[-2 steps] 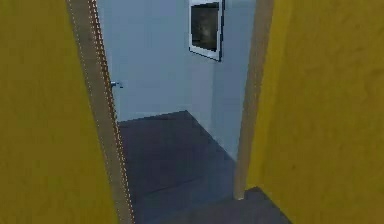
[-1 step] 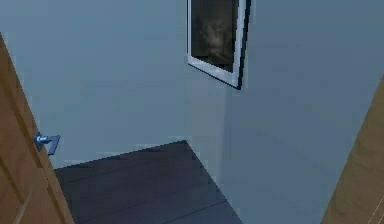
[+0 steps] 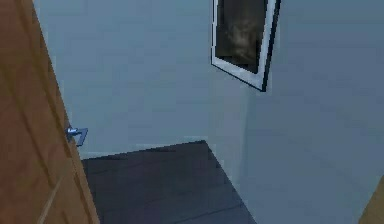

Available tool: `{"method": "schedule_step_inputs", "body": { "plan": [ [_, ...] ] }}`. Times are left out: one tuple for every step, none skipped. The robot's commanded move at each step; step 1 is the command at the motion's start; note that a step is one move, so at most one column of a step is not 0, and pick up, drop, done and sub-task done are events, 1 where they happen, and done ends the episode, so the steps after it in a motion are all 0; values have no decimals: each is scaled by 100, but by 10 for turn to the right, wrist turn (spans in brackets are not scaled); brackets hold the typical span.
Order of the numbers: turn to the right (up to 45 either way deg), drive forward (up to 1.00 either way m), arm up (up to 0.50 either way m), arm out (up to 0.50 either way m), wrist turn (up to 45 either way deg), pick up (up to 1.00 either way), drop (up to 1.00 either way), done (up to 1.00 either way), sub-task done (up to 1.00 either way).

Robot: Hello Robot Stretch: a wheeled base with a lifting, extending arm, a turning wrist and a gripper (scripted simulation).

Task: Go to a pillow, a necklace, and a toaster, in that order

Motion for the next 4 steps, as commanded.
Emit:
{"method": "schedule_step_inputs", "body": {
  "plan": [
    [0,90,0,0,0,0,0,0,0],
    [-180,0,0,0,0,0,0,0,0],
    [0,30,0,0,0,0,0,0,0],
    [-300,0,0,0,0,0,0,0,0]
  ]
}}
